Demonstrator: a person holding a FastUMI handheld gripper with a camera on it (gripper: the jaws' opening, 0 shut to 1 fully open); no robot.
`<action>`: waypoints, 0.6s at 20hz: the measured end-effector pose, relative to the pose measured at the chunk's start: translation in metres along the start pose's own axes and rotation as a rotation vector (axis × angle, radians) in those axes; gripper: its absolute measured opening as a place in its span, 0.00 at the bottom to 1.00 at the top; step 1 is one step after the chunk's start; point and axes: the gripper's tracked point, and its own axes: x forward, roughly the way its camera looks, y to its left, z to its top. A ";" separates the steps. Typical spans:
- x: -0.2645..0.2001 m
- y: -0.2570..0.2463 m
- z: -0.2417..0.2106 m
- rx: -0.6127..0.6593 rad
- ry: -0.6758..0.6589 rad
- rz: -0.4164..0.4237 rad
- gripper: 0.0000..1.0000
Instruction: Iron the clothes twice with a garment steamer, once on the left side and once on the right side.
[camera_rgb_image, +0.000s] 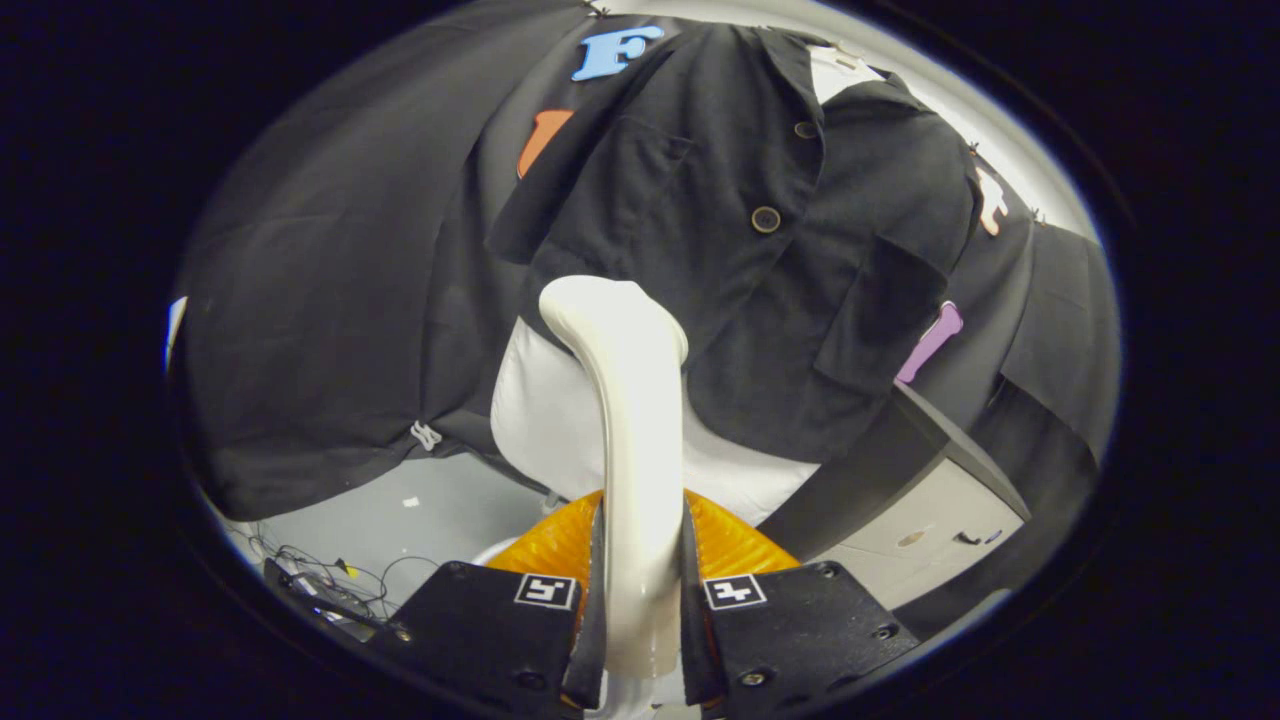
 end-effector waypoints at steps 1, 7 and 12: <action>-0.002 0.002 -0.004 -0.001 0.008 0.004 0.33; -0.008 -0.003 -0.036 0.016 0.068 0.016 0.33; -0.030 -0.026 -0.054 0.074 0.113 0.000 0.33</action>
